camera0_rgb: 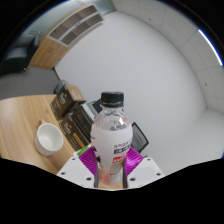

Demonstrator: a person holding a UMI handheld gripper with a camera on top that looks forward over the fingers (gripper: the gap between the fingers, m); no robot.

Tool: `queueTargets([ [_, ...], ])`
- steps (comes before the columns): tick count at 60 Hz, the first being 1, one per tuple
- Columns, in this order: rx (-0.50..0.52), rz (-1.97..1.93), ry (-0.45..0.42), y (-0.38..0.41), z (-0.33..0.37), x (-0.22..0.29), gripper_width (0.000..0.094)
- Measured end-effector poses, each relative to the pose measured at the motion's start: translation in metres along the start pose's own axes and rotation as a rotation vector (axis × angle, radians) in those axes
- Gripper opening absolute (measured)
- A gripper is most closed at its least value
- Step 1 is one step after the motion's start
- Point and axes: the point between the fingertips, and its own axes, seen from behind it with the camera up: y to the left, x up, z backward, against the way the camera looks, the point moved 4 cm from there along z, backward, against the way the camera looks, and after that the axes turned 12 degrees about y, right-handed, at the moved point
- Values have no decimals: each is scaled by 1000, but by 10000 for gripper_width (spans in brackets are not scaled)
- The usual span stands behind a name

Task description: Pour water

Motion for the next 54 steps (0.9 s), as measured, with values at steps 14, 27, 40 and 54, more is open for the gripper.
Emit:
queueTargets([
  [14, 281, -561, -65, 6, -7, -33, 319],
  [27, 392, -701, -36, 44, -38, -77, 318],
  [40, 425, -723, -30, 78, -60, -103, 324],
  [54, 423, -797, -50, 76, -60, -107, 484],
])
